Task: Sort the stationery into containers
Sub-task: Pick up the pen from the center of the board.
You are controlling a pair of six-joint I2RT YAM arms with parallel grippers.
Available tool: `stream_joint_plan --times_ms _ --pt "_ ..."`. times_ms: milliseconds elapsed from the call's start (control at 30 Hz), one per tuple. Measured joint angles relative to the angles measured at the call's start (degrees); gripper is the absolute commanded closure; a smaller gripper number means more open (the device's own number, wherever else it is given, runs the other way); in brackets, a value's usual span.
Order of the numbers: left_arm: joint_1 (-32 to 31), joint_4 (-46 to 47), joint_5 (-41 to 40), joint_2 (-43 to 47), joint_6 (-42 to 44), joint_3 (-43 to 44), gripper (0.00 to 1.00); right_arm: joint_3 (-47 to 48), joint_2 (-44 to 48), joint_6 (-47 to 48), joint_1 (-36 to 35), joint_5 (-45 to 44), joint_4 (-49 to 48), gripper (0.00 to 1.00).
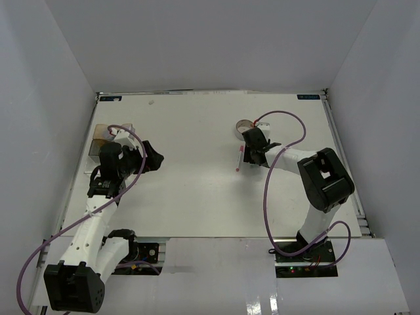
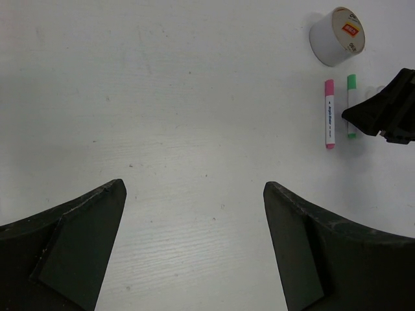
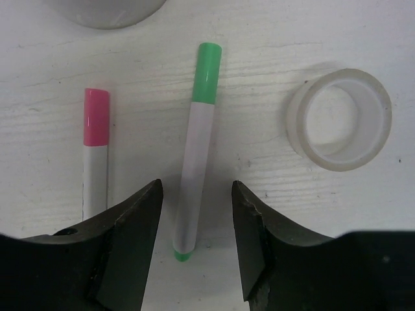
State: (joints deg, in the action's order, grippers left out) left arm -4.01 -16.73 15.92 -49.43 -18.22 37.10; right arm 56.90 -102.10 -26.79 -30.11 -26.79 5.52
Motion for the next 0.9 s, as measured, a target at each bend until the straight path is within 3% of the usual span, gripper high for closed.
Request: stream_joint_plan --times_ms 267,467,733,900 --pt "0.0 0.1 1.8 -0.1 -0.1 0.0 0.02 -0.9 0.0 -1.7 0.3 -0.3 -1.9 0.69" --pt "-0.1 2.2 8.0 -1.0 -1.6 0.0 0.02 -4.2 2.5 -1.2 0.5 -0.9 -3.1 0.84" --pt "-1.0 3.8 15.3 -2.8 -7.8 0.0 0.02 -12.4 13.3 4.9 -0.5 0.1 -0.2 0.85" --pt "-4.8 4.6 16.2 -3.1 -12.9 1.0 0.02 -14.3 21.8 9.6 -5.6 3.3 0.3 0.85"
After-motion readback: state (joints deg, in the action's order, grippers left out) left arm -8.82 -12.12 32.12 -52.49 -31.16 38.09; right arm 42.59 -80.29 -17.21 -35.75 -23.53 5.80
